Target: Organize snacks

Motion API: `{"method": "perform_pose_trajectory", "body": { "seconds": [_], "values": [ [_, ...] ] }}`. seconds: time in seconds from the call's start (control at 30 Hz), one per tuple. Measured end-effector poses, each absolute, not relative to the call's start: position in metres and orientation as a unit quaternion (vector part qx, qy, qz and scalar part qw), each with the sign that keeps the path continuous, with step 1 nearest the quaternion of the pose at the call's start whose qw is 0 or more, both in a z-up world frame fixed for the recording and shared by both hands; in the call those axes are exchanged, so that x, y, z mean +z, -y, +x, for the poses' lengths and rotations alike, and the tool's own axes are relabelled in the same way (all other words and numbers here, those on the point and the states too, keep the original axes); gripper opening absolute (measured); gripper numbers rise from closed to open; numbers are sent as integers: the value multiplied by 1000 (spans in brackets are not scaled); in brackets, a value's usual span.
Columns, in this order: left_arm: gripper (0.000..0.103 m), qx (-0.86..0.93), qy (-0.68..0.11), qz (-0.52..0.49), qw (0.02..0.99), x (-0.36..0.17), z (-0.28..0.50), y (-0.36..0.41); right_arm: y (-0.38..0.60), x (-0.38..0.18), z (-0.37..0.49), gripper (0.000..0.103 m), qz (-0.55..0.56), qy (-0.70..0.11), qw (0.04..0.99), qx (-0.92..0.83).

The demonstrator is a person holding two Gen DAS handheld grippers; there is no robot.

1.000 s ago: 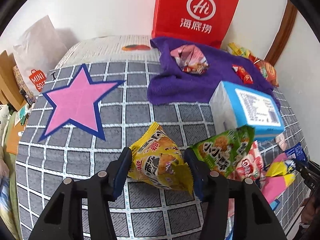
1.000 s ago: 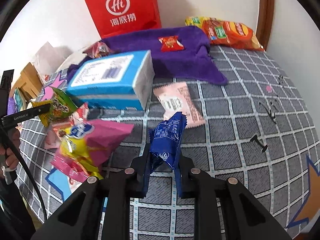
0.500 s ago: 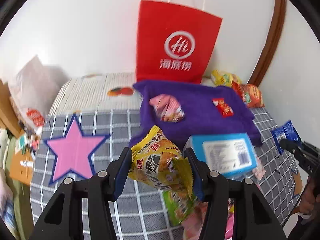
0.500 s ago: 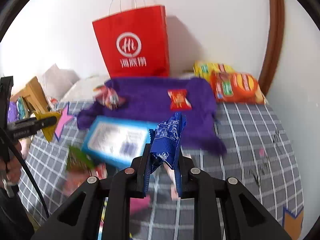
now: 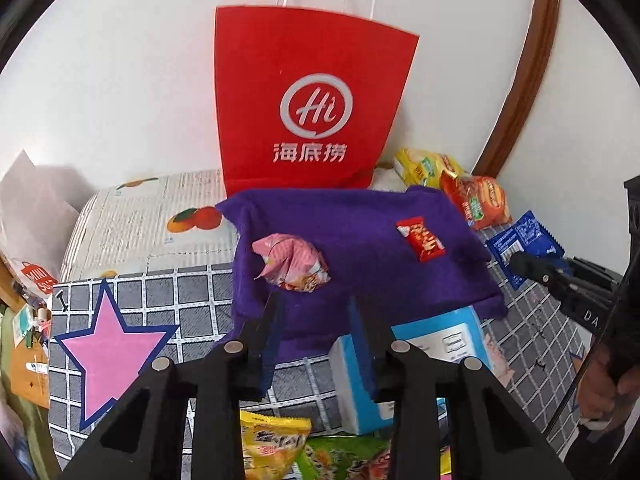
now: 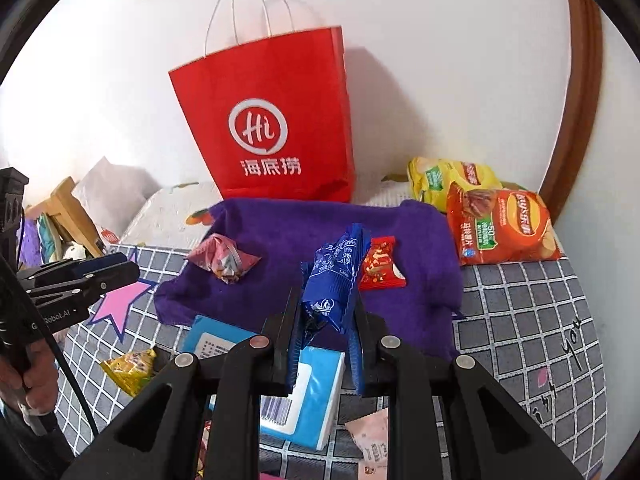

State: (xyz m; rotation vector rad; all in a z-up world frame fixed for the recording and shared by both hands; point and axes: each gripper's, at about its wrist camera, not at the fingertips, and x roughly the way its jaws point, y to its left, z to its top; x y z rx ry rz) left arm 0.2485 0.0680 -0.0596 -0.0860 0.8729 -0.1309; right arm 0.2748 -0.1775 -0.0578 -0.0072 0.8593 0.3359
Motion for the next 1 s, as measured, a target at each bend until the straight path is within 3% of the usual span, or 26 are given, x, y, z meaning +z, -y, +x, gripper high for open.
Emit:
{"method": "perform_pose_trajectory", "body": {
  "seconds": [0.1,0.23,0.33,0.53,1.0],
  "values": [
    [34,-46,-430,-53,900,-70,246,-88,176,-65,280,20,-10,-421,892,163],
    [48,-12,-446,-82,891,-86,239,-125,171,-74,283,20,-17,-428,889,165],
    [50,6,-464,-98,881,-101,230,-146,167,-81,283,20,-14,-432,886,170],
    [64,-11,-482,-107,870,-119,212,-143,157,-93,280,20,-8,-439,880,179],
    [66,-29,-517,-104,849,-161,194,-115,154,-105,263,20,-20,-452,873,180]
  ]
}}
